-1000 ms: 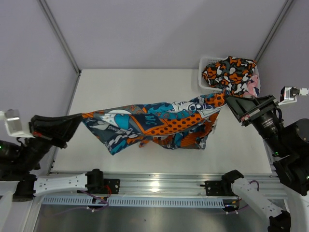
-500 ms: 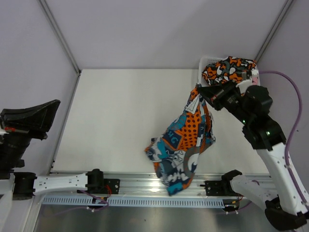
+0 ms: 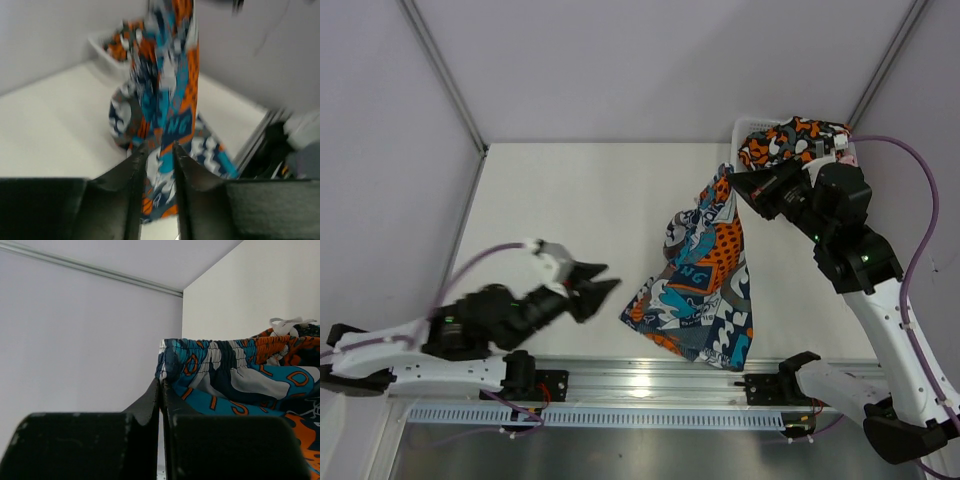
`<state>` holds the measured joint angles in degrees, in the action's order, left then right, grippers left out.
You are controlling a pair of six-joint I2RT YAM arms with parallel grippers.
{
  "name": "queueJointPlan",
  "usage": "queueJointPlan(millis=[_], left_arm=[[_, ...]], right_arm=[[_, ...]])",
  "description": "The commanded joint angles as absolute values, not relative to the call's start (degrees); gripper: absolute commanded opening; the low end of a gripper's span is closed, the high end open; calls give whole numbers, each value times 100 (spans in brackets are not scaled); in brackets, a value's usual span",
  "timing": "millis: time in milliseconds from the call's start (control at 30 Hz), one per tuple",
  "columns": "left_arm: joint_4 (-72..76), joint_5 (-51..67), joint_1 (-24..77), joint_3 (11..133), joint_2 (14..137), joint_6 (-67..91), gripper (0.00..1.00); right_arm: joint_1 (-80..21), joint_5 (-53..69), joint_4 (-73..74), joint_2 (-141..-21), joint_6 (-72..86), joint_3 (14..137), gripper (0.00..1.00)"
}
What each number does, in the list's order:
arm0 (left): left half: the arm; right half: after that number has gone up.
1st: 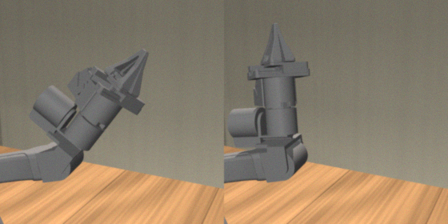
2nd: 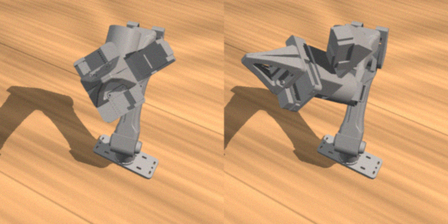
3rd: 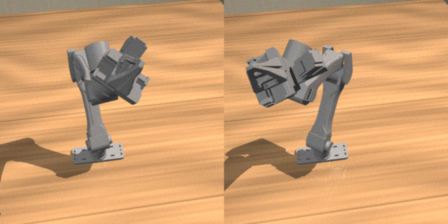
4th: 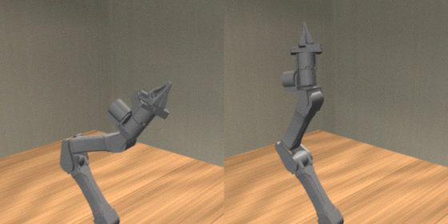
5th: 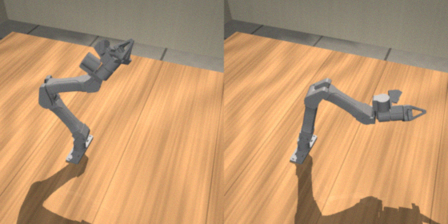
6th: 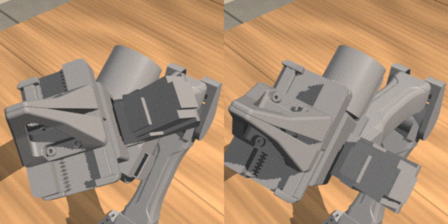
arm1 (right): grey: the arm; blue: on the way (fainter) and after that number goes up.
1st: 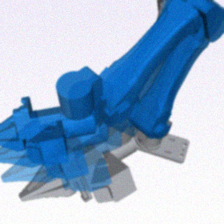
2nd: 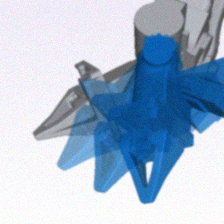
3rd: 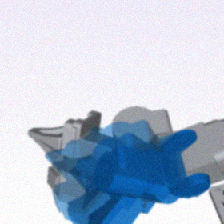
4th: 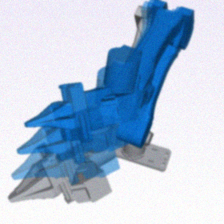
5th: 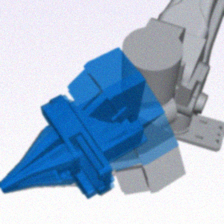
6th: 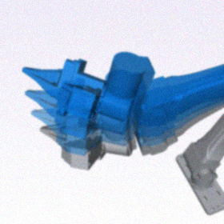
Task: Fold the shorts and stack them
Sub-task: Flatten the shorts out
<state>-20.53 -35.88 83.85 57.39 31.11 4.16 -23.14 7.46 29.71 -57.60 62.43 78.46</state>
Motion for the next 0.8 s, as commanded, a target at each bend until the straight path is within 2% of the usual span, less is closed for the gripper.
queueJointPlan(millis=[0,100,333,567,667,767], left_arm=[[-1367,-2973,8394,4670,3472,1616,49],[-960,-2761,8394,4150,3603,1845,66],[-256,-2619,8394,3279,3814,2293,84],[202,-2392,8113,2944,4473,2505,88],[342,-1549,7228,2865,4745,2505,86],[422,-1108,6830,2751,4965,2435,86]], right_arm=[[-2206,457,3014,-5739,6065,8086,0],[-2189,466,3006,-5783,6038,8007,0],[-2153,483,2936,-5810,6038,7866,0],[-2127,457,2953,-5792,6038,7814,0],[-2109,466,2953,-5783,6038,7813,0],[-2109,501,2927,-5766,6038,7805,0]])
